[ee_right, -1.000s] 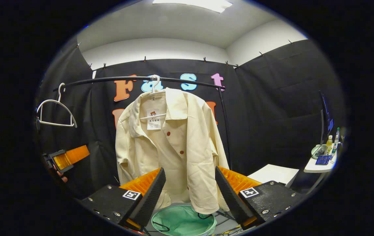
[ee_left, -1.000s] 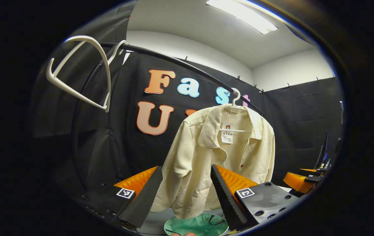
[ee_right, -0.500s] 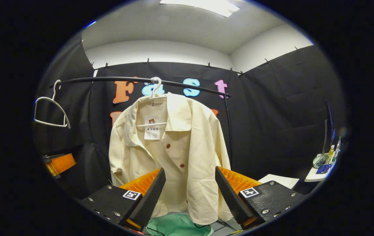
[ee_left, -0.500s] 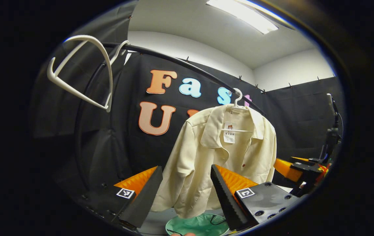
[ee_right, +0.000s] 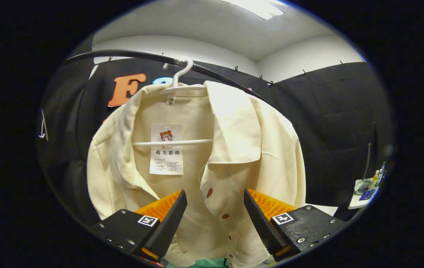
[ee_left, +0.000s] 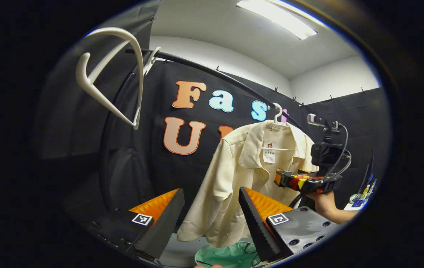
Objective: Grasp the clothes on the hanger with both hands and then place them into the laundry hamper below.
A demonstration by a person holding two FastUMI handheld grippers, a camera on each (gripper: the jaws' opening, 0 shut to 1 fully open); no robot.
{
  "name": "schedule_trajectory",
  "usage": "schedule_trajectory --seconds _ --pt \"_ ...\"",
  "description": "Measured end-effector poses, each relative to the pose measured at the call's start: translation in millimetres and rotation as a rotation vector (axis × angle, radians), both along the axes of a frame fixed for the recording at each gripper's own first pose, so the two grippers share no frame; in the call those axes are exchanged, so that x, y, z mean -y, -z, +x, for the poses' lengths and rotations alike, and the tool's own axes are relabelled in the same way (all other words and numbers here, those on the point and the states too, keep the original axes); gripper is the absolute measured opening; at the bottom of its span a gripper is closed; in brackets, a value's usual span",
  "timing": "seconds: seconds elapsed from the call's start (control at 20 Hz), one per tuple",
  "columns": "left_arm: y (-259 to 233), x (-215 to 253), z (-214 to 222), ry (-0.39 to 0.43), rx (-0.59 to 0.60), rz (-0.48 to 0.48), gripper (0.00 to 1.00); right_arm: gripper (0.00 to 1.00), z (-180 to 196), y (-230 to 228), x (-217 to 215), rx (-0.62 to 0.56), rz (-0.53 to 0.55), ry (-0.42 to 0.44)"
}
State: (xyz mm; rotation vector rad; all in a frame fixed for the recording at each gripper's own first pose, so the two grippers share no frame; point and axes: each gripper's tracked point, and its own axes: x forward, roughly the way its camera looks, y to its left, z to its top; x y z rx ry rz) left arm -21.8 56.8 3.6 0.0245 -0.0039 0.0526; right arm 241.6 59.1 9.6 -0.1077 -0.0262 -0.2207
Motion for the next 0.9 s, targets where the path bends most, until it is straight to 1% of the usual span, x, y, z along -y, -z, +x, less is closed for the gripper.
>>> schedule_trajectory --seconds 0.1,0.15,0.2,0.25,0.3,0.35,0.5,0.6,0.7,0.75,0.8,0.85,0.9 --pt "7 -6 0 0.017 -0.017 -0.022 0.97 0.95 5 0 28 0.013 -0.019 0.103" --pt "10 -9 5 0.028 -0.027 -0.037 0.93 0.95 6 -1 38 0.019 -0.032 0.141" --pt "14 -10 6 0.035 -0.037 -0.050 1.00 0.94 4 -2 48 0.029 -0.043 0.173" --pt "18 -13 9 0.046 -0.048 -0.059 1.00 0.94 0 -2 57 0.041 -0.053 0.198" --pt "21 -14 11 0.052 -0.053 -0.058 0.93 0.93 -6 5 66 0.044 -0.049 0.218" --pt "23 -15 15 0.057 -0.052 -0.050 0.97 0.91 -13 13 72 0.055 -0.036 0.216" --pt "23 -4 27 0.030 -0.033 -0.003 0.97 0.91 -17 40 100 0.025 -0.027 0.214" --pt "28 14 30 0.009 -0.024 -0.009 0.96 0.91 -13 40 119 0.025 -0.019 0.185" --pt "35 38 37 -0.003 -0.018 -0.039 0.97 0.84 -4 31 131 0.023 -0.015 0.132" --pt "39 50 43 -0.005 -0.017 -0.055 0.97 0.66 0 28 138 0.018 -0.012 0.100" --pt "43 65 51 0.003 -0.015 -0.070 0.97 0.60 0 24 143 0.017 -0.004 0.057" --pt "46 80 65 0.019 -0.015 -0.077 0.97 0.41 1 17 146 0.018 0.003 0.009" --pt "50 95 77 0.033 -0.018 -0.070 0.97 0.32 -2 13 150 0.013 0.011 -0.025"
